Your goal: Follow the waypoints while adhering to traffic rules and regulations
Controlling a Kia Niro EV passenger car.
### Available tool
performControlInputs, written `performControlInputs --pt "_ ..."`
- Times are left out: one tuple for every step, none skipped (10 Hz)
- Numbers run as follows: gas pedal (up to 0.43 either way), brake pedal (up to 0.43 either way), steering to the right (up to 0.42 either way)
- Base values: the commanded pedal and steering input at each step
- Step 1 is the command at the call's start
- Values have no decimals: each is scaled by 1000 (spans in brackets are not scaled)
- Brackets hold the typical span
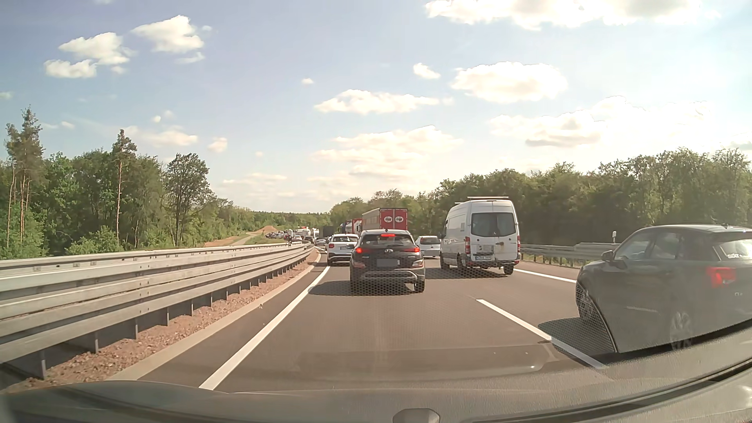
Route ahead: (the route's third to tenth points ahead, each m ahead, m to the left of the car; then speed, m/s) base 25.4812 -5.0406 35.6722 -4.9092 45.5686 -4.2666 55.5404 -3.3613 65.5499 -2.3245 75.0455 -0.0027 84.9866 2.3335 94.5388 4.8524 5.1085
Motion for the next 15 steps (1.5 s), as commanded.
performControlInputs --pt "0 0 -12" --pt "0 0 -13" --pt "0 0 -12" --pt "0 0 -12" --pt "0 0 -13" --pt "0 0 -12" --pt "0 0 -12" --pt "0 0 -12" --pt "0 0 -13" --pt "0 0 -13" --pt "0 0 -13" --pt "0 0 -12" --pt "0 0 -13" --pt "0 0 -13" --pt "0 0 -14"
